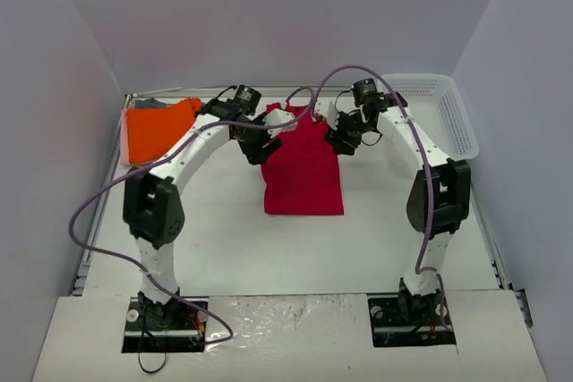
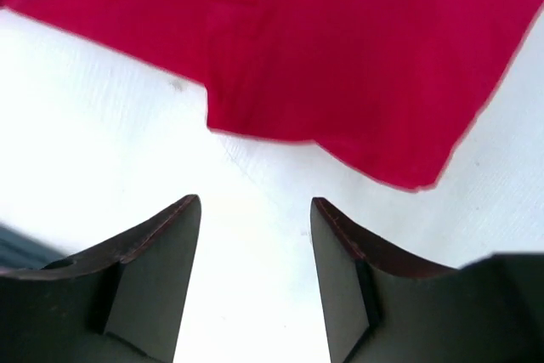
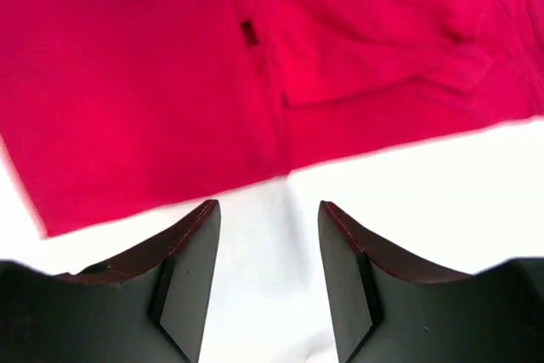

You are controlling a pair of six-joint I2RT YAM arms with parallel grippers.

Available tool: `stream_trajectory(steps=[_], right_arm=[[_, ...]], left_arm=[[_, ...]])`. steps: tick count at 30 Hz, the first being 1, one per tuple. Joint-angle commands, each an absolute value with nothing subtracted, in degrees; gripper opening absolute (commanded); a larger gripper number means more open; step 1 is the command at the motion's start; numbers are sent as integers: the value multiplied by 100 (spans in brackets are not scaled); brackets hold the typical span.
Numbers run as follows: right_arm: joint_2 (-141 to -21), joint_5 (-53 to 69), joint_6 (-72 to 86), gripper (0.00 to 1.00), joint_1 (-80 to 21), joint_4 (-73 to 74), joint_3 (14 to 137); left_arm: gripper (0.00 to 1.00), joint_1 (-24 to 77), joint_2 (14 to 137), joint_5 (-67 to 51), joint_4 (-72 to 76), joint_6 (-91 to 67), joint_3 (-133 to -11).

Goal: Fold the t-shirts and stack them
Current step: Fold the folded rectangular tshirt in 1/3 of the way

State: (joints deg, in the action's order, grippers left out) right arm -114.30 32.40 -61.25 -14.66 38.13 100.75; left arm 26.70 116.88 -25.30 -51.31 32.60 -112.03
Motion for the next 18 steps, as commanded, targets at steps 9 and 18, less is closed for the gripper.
stream_trajectory(steps=[9, 18], right_arm=[[-9132, 2813, -3781, 45, -1380, 3832, 8359], [-8851, 2918, -3305, 50, -1292, 3657, 7129]], left_arm=[[63, 3814, 8482, -949, -3411, 3419, -7191], [61, 4289, 8165, -360, -2041, 3191, -5872]])
